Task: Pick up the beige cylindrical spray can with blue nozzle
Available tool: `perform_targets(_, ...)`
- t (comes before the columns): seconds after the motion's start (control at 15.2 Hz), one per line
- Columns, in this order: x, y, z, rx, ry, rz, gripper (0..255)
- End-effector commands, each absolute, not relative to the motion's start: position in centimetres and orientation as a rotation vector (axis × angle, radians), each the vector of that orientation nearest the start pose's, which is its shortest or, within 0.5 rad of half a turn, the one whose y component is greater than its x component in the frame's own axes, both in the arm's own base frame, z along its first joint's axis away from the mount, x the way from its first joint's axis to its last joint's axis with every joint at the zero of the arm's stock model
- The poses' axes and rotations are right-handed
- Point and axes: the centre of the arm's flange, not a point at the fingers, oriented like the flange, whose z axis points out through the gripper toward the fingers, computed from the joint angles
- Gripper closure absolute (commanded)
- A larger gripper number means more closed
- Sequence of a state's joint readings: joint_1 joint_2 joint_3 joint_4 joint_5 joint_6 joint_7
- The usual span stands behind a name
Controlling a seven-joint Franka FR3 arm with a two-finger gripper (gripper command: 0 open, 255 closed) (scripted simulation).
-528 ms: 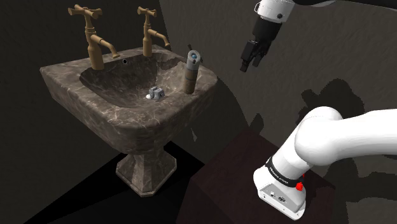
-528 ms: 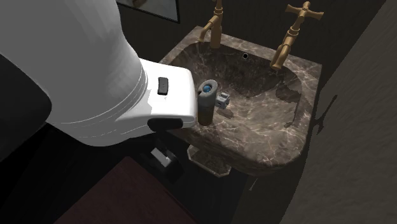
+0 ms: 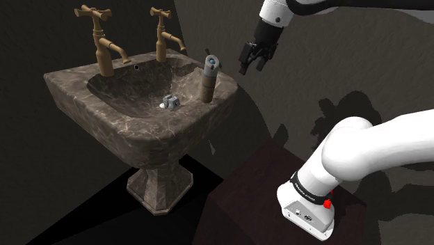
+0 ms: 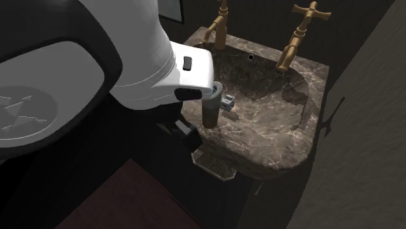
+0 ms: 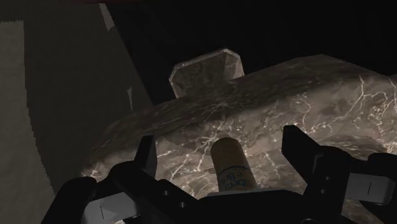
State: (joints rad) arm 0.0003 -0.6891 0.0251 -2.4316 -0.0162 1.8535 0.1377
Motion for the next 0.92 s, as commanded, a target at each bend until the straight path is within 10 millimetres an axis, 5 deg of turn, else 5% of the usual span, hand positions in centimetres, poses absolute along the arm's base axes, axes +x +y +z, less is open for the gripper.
perform_targets(0.0,37.7,1.8,54.3,-3.147,0.234,-0.236,0)
perform_targets(0.66,48.4,4.2,53.0,-3.093,0.499,-0.495,0)
perform_targets(0.86,48.6,4.2,52.0,-3.091,0.504,-0.500,0)
